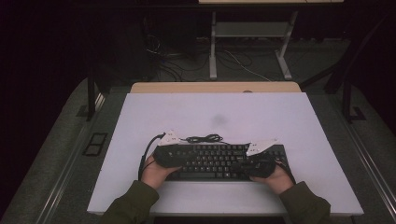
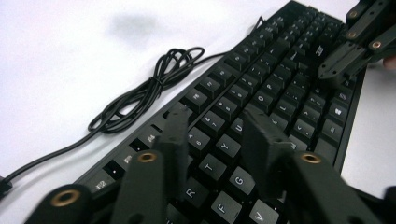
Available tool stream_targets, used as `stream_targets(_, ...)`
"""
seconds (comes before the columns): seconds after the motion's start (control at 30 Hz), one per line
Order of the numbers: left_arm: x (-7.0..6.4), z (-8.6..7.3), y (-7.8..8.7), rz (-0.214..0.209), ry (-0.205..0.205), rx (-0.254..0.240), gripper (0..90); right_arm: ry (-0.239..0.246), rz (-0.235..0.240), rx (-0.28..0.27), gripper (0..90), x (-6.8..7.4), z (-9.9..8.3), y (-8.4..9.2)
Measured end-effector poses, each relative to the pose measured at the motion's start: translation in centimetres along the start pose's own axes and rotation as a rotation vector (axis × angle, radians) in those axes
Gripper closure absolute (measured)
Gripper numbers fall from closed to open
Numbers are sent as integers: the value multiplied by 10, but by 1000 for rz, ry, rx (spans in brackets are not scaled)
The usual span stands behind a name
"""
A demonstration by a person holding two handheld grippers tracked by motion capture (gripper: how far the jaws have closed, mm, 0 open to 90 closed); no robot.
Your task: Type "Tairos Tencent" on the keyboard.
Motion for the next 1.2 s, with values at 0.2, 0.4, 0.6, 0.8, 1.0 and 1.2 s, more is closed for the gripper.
stream_targets(0.2, 1, -3, -2, 2, 5, 33, 795, -4, 2, 1, 894, 0, 0, 0)
stream_targets(0.4, 1, -4, -5, 1, 12, 57, 893, -6, 3, 0, 894, 0, 0, 0)
stream_targets(0.6, 2, -6, -7, -4, 18, 77, 893, -7, 3, -1, 894, 0, 0, 0)
stream_targets(0.8, 2, -8, -10, 1, 21, 94, 894, -6, 3, -1, 894, 0, 0, 0)
stream_targets(1.0, 2, -8, -10, 0, 22, 100, 894, -6, 2, 0, 894, 0, 0, 0)
stream_targets(1.2, 1, -9, -11, -5, 29, 109, 894, -5, 1, 1, 894, 0, 0, 0)
Point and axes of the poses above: each handheld gripper's, and its own axes: y roughly backward along the jaws, z roughly out of its top, x roughly to its left, the point moved 7 cm from there along -y, roughly forward along the jaws, and after that the axes turned 1 degree about -z, right-handed, at the moved point
